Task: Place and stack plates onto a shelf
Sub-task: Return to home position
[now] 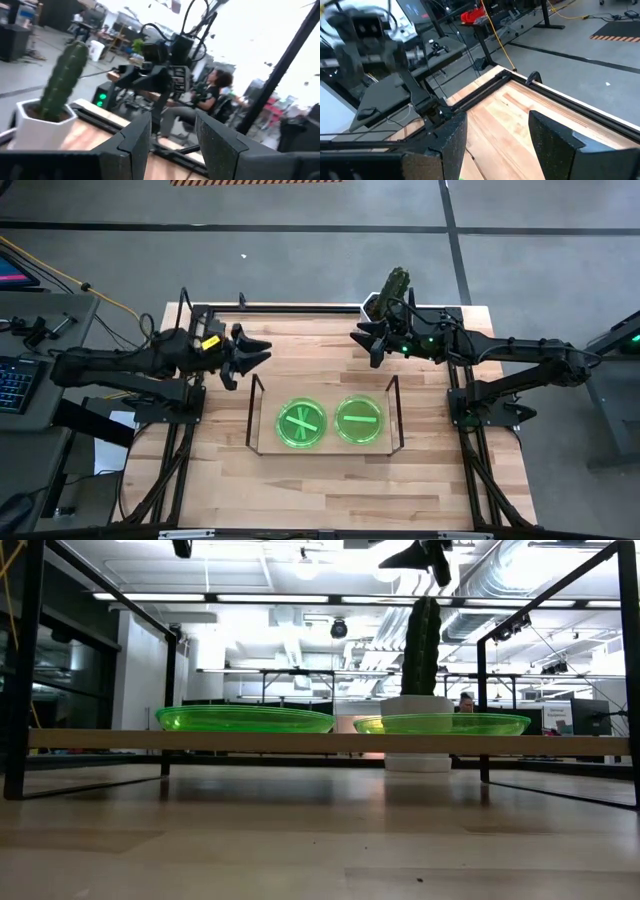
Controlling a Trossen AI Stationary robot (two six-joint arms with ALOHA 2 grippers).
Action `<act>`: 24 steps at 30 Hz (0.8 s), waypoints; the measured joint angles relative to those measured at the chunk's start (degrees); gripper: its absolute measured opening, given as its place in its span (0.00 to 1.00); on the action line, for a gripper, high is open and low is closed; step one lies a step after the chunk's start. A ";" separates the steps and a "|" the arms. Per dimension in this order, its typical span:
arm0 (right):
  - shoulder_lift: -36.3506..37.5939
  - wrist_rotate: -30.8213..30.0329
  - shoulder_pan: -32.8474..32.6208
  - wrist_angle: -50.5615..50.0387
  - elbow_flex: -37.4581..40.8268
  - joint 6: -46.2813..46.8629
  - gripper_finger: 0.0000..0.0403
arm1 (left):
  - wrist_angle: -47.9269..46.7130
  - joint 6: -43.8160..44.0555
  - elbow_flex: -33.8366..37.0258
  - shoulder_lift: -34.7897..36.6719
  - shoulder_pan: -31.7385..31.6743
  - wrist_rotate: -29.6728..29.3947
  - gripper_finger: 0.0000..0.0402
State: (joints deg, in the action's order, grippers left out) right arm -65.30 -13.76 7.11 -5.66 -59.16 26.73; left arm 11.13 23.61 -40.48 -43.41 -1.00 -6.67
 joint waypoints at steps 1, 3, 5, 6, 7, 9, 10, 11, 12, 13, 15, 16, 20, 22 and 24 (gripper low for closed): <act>0.00 0.02 0.01 0.47 0.00 -0.01 0.48 | 1.90 0.57 1.41 0.16 0.57 -0.05 0.36; 0.00 0.00 0.00 0.84 0.00 -0.01 0.48 | 4.87 1.78 3.95 0.66 1.55 -0.09 0.36; 0.00 0.02 0.00 0.84 0.00 -0.01 0.48 | 7.55 2.19 5.87 1.41 2.36 -0.27 0.36; 0.00 0.00 0.00 0.84 0.00 -0.06 0.48 | 7.91 2.30 6.66 2.10 2.66 -0.58 0.36; 0.00 0.00 0.00 0.84 0.00 -0.10 0.48 | 8.31 2.28 7.25 2.81 2.91 -0.97 0.36; 0.00 0.02 0.00 0.84 0.00 -0.20 0.48 | 8.35 1.54 8.49 4.75 3.25 -1.65 0.36; 0.00 0.00 0.00 0.84 0.00 -0.21 0.48 | 8.31 1.20 9.13 5.84 3.33 -1.91 0.36; 0.00 0.00 0.00 0.84 0.00 -0.21 0.48 | 8.25 0.78 9.83 7.01 3.33 -2.08 0.36; 0.00 0.00 0.02 0.82 0.00 -0.21 0.48 | 7.87 0.24 10.43 8.33 3.33 -2.34 0.36; 0.00 0.00 0.00 0.83 0.00 -0.21 0.48 | 7.84 -0.22 11.10 9.60 3.33 -2.66 0.36; 0.00 0.01 0.01 0.82 0.00 -0.21 0.48 | 8.14 -0.59 12.90 12.14 3.31 -3.17 0.36; 0.00 0.01 0.00 0.84 0.00 -0.19 0.48 | 8.02 -0.57 13.98 13.36 3.30 -3.70 0.36; 0.00 0.02 0.00 0.82 0.00 1.22 0.48 | 9.35 1.45 19.00 17.66 3.37 -5.73 0.33; 0.00 0.04 0.00 0.82 0.00 1.72 0.48 | 11.38 2.11 21.68 19.39 3.81 -5.82 0.30; 0.00 0.02 0.00 0.84 0.00 1.74 0.48 | 13.03 2.30 24.35 20.94 4.28 -5.78 0.25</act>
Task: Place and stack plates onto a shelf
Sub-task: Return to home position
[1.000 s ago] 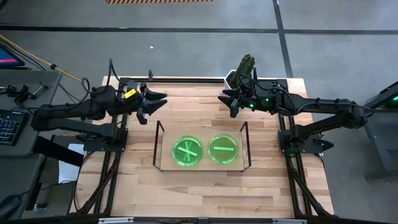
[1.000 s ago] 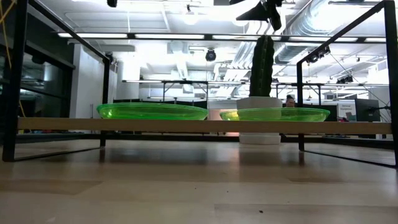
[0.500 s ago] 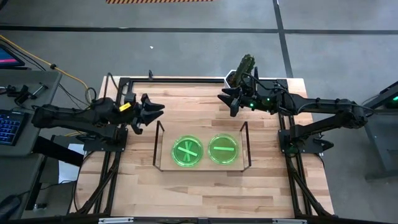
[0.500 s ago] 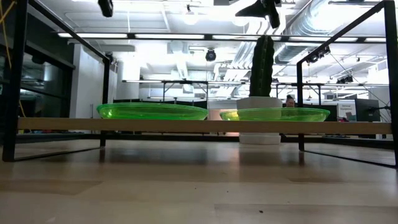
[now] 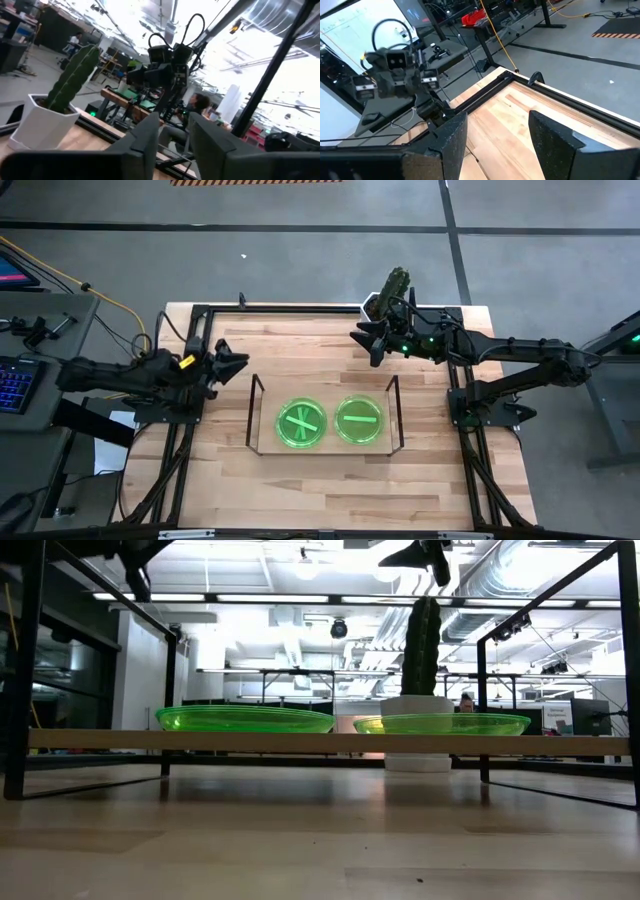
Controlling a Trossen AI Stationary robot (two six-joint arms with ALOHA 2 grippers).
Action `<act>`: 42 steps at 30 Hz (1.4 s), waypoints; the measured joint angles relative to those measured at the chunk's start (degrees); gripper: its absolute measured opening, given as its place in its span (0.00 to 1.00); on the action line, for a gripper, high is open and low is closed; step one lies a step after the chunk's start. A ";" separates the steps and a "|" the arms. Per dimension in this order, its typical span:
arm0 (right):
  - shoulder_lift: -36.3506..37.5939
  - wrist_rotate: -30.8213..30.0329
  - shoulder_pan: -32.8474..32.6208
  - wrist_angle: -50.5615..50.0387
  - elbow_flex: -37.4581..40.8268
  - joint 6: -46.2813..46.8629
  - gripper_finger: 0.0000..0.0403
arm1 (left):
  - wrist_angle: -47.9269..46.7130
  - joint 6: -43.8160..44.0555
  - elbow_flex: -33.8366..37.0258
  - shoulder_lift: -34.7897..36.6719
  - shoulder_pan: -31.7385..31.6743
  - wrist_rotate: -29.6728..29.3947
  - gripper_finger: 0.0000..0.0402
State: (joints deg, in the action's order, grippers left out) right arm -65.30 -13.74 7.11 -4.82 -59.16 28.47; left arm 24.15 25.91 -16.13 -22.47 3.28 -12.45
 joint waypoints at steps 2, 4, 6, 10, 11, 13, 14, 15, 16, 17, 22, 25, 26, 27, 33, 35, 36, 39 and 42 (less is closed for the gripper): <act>0.00 0.22 0.02 -0.02 0.00 0.00 0.48 | 1.19 -0.03 2.21 1.70 0.29 0.00 0.19; 0.00 0.76 0.00 -0.02 0.00 0.55 0.48 | 1.35 -0.01 4.16 3.45 0.29 0.01 0.12; 0.00 0.87 0.00 -0.02 0.00 2.17 0.48 | 1.70 0.00 6.01 5.36 0.28 0.02 0.05; 0.00 0.91 0.01 -0.02 0.00 3.02 0.48 | 2.15 0.47 9.10 8.69 0.27 -0.28 0.02; 0.00 0.92 0.01 -0.02 0.00 3.02 0.48 | 2.75 0.49 9.89 9.37 0.27 -0.48 0.02; 0.00 0.92 0.01 -0.04 0.00 3.02 0.48 | 2.65 1.06 11.20 10.80 0.27 -1.10 0.00; 0.02 0.94 0.00 -0.04 0.00 3.02 0.48 | 2.73 1.43 11.73 11.36 0.27 -1.25 0.00; 0.02 0.94 0.02 -0.04 0.00 3.02 0.48 | 2.67 1.86 12.11 11.87 0.25 -1.36 0.00; 0.02 0.96 0.00 -0.04 0.00 3.02 0.48 | 2.90 2.17 12.42 12.25 0.25 -1.37 0.00; 0.02 0.98 0.02 -0.04 0.00 3.02 0.48 | 2.87 2.48 12.67 12.71 0.25 -1.38 0.00; 0.03 2.13 0.02 -0.69 0.00 3.02 0.48 | 2.74 1.85 12.82 13.88 0.25 -1.31 0.00; 0.20 4.47 0.00 -0.92 0.00 3.02 0.48 | 3.30 -1.05 13.31 14.68 0.19 -1.81 0.00; 0.47 5.32 0.02 -1.06 0.00 3.02 0.48 | 3.71 -1.61 13.78 15.10 0.12 -2.46 0.00; 0.78 6.06 0.01 -1.36 0.00 2.93 0.48 | 3.88 -1.76 14.45 15.57 0.10 -3.11 0.00; 4.79 8.01 -0.01 -5.21 0.00 1.04 0.48 | -1.30 0.16 15.46 17.38 0.12 -4.74 0.00; 6.67 8.23 -0.35 -7.62 0.00 0.06 0.48 | -1.83 -0.01 15.46 17.41 0.12 -4.76 0.00; 7.68 8.26 -0.64 -9.33 0.00 -0.33 0.48 | -2.21 0.08 15.46 17.43 0.12 -4.76 0.00; 10.27 8.26 -2.11 -15.03 0.00 -2.10 0.48 | -3.43 0.84 15.46 17.41 0.12 -4.76 0.00; 12.77 6.94 -4.19 -20.00 0.00 -4.10 0.48 | -3.87 0.87 15.46 17.41 0.12 -4.79 0.00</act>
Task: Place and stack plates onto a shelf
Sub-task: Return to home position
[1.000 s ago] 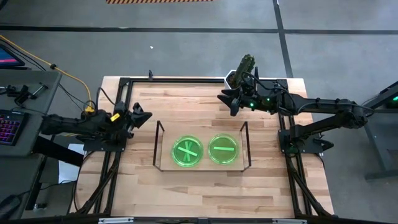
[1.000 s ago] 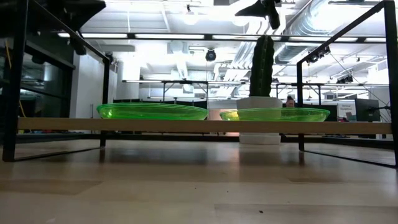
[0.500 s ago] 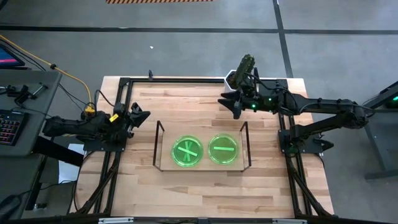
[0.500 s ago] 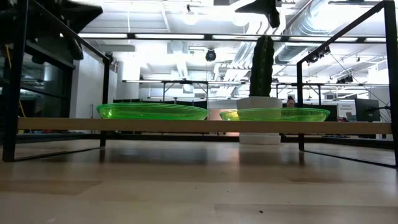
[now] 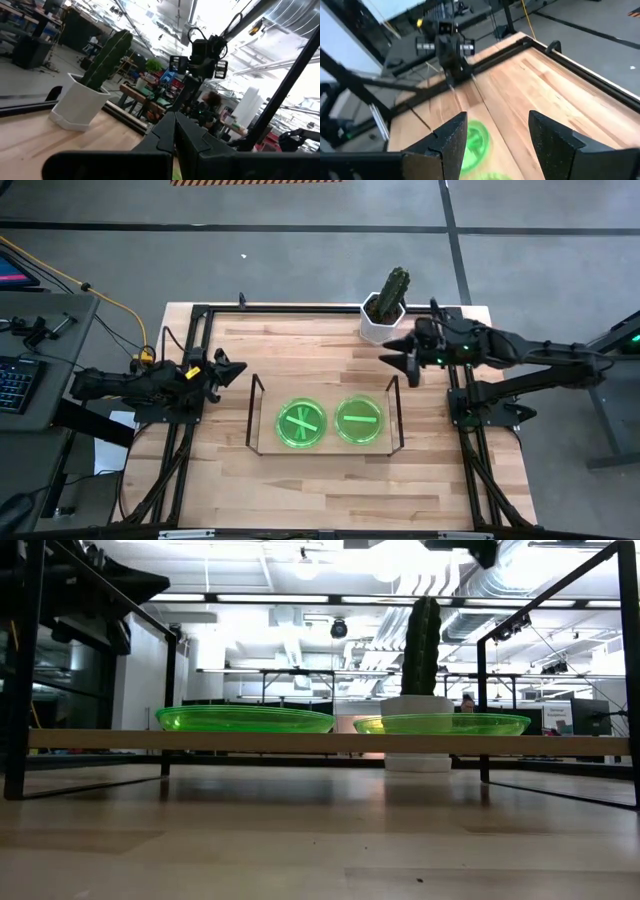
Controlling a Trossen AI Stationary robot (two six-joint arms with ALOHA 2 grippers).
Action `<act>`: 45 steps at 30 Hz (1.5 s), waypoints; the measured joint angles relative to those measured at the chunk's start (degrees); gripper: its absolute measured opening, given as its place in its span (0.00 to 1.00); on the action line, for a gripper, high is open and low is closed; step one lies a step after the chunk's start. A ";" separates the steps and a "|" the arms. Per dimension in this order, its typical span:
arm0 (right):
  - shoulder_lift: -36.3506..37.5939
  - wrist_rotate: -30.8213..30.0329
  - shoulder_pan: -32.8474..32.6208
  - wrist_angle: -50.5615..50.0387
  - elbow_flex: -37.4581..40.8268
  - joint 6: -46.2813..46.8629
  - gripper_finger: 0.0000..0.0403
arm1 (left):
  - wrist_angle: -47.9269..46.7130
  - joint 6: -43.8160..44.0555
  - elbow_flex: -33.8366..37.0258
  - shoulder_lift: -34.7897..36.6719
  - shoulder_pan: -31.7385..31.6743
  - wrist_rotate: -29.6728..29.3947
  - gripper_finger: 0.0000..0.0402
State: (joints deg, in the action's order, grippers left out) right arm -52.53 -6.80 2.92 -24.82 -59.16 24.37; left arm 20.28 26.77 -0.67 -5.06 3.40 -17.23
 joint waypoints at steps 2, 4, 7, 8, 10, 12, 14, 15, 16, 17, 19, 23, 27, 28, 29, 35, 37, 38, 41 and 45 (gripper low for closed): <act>1.62 -1.49 -1.59 -2.95 0.00 -1.19 0.48 | 0.10 0.01 0.00 0.00 0.00 0.01 0.00; 3.32 -2.82 -3.32 -5.94 0.00 -2.03 0.46 | 0.03 0.01 0.00 0.00 0.00 0.02 0.00; 6.65 -4.77 -5.91 -7.95 1.60 -2.65 0.41 | 0.06 0.01 0.00 0.00 0.00 0.02 0.00; 8.41 -5.17 -6.66 -7.06 3.60 -2.65 0.38 | 0.05 0.03 0.00 -0.02 0.00 0.04 0.00; 12.58 -5.46 -7.72 -3.84 9.20 -1.69 0.32 | 0.07 0.03 0.00 0.00 0.00 0.04 0.00; 17.22 -5.52 -8.24 0.64 15.79 0.90 0.26 | 0.03 0.04 0.00 -0.02 0.00 0.04 0.00; 22.20 -4.69 -8.36 5.25 22.56 3.20 0.20 | 0.03 0.03 0.00 -0.02 0.00 0.07 0.00; 24.59 -4.21 -8.33 7.91 25.43 3.85 0.17 | 0.04 0.06 0.00 -0.02 0.00 0.07 0.00; 27.06 -4.11 -8.33 11.00 28.37 3.93 0.13 | 0.06 0.06 0.00 -0.01 0.00 0.07 0.00; 29.23 -4.13 -8.32 14.13 31.18 3.76 0.10 | 0.06 0.06 -0.01 -0.02 0.00 0.07 0.00; 33.20 -4.72 -7.96 21.42 36.81 2.42 0.03 | 0.03 0.06 0.00 -0.02 0.00 0.07 0.00; 39.08 -4.90 -6.57 33.57 46.08 1.45 0.02 | 0.03 0.06 -0.02 -0.02 0.00 0.09 0.00; 43.67 -3.57 -5.91 36.21 51.70 2.57 0.01 | 0.03 0.06 -0.02 -0.02 0.00 0.09 0.00; 44.66 -3.14 -5.91 36.21 52.68 2.62 0.00 | 0.03 0.06 -0.02 -0.02 0.00 0.09 0.00; 45.66 -2.61 -5.91 36.23 53.59 2.55 0.01 | 0.03 0.06 -0.02 -0.02 0.00 0.09 0.00; 50.71 -1.46 -5.93 35.33 58.64 1.20 0.00 | 0.03 0.06 -0.02 -0.02 0.00 0.12 0.00; 51.62 -1.71 -5.95 31.92 58.58 1.25 0.00 | 0.05 0.06 -0.02 -0.02 0.00 0.13 0.00; 51.89 -1.70 -5.95 31.02 58.58 1.23 0.00 | 0.03 0.06 -0.04 -0.02 0.00 0.12 0.00; 52.05 -1.58 -5.95 28.26 58.58 0.68 0.00 | 0.03 0.06 -0.07 -0.02 0.00 0.13 0.00; 50.69 -1.54 -5.95 26.75 58.53 -1.74 0.00 | 0.02 0.06 -0.07 -0.02 0.00 0.13 0.00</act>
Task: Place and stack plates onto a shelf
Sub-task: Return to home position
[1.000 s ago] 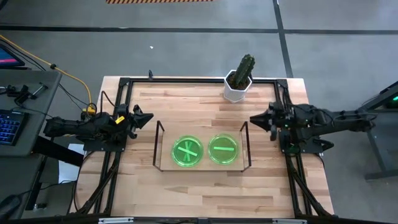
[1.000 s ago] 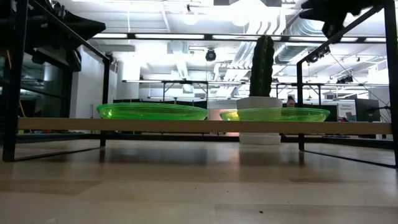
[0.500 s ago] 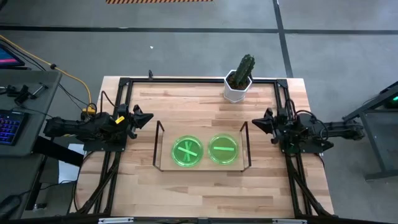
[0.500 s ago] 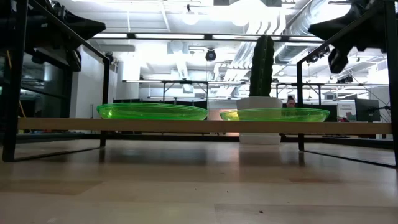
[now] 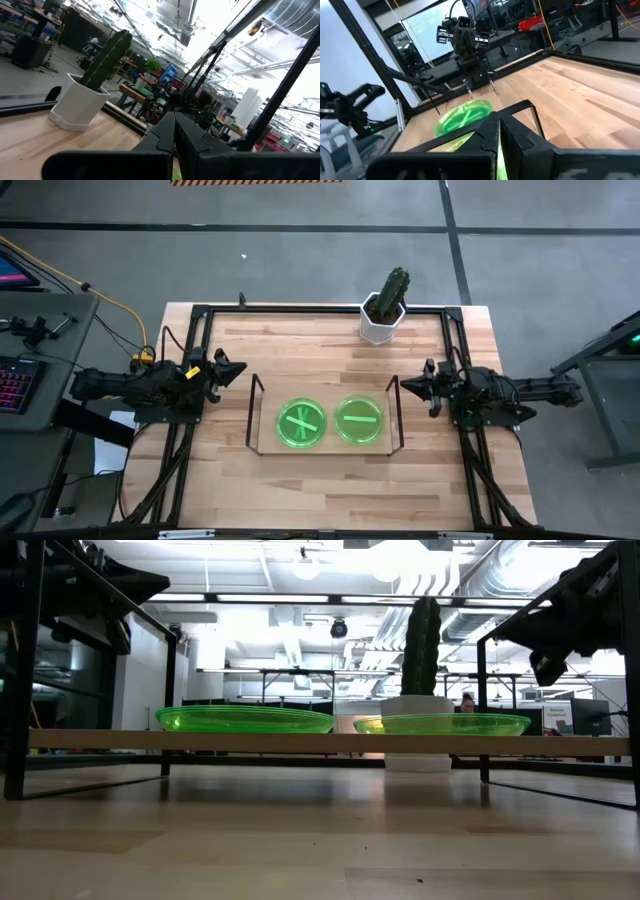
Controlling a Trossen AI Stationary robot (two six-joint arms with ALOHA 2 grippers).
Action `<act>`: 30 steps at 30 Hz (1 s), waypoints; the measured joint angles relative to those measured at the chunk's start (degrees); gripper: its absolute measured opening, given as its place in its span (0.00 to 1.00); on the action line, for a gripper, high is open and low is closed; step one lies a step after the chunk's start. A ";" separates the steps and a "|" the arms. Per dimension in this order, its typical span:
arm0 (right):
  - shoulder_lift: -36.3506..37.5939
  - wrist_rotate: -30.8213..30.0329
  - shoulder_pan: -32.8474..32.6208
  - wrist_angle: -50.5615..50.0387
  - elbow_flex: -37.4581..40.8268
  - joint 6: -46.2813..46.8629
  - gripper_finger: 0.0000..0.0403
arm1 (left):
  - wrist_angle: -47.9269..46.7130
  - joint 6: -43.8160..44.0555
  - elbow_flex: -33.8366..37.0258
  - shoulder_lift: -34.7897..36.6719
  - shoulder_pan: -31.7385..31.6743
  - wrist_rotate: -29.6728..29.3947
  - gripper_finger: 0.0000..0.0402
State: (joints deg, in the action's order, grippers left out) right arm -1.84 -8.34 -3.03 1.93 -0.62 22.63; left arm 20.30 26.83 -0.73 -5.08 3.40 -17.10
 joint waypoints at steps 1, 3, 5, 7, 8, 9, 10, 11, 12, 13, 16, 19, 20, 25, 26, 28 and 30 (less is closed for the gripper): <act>-0.32 -0.02 0.00 0.02 0.00 -0.58 0.00 | -0.01 0.00 0.00 0.00 0.00 0.00 0.00; -0.51 0.00 0.00 -0.02 0.00 -0.59 0.00 | -0.01 0.00 0.00 0.00 0.00 0.00 0.00; -0.47 -0.01 0.00 -0.02 0.00 0.02 0.00 | -0.01 0.00 0.00 0.00 0.00 0.00 0.00; -0.47 -0.02 0.00 -0.04 -0.02 0.85 0.00 | -0.02 0.00 0.00 0.00 0.00 -0.01 0.00; -0.47 -0.02 0.00 -0.04 -0.02 1.19 0.00 | -0.01 0.00 0.00 0.00 0.00 0.00 0.00; -0.47 -0.02 0.00 -0.07 -0.02 1.55 0.00 | -0.02 0.00 0.00 0.00 0.00 0.00 0.00; -0.47 -0.02 0.00 -0.07 -0.02 1.92 0.00 | -0.05 0.00 0.00 0.00 0.00 0.00 0.00; -0.47 -0.02 0.00 -0.07 -0.02 1.93 0.00 | -0.04 0.00 0.00 0.00 0.00 0.00 0.00; -0.47 -0.02 0.00 -0.08 -0.02 1.88 0.00 | -0.04 0.00 0.00 0.00 0.00 0.00 0.00; -0.47 -0.02 0.00 -0.09 -0.02 1.82 0.00 | -0.05 0.00 0.00 0.00 0.00 0.00 0.00; -0.47 -0.02 0.00 -0.12 -0.04 1.90 0.00 | -0.05 0.00 0.00 0.00 0.00 0.00 0.00; -0.47 -0.02 0.00 -0.15 -0.04 1.93 0.00 | -0.05 0.00 0.00 0.00 0.00 -0.02 0.00; -0.47 -0.02 0.00 -0.14 -0.04 1.93 0.00 | -0.05 0.00 0.00 0.00 0.00 -0.02 0.00; -0.47 -0.02 0.00 -0.17 -0.04 1.92 0.00 | -0.05 0.00 0.00 0.00 0.00 -0.02 0.00; -0.47 -0.02 0.00 -0.17 -0.04 1.85 0.00 | -0.05 0.00 0.00 0.00 0.00 -0.02 0.00; -0.47 -0.02 0.00 -0.17 -0.04 1.84 0.00 | -0.03 0.00 0.00 0.00 0.00 -0.02 0.00; -0.47 -0.02 0.00 -0.19 -0.04 1.92 0.00 | -0.05 0.00 0.00 0.00 0.01 -0.02 0.00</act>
State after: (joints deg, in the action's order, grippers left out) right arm -2.31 -8.36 -3.03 1.74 -0.67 24.55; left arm 20.25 26.83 -0.73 -5.08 3.41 -17.12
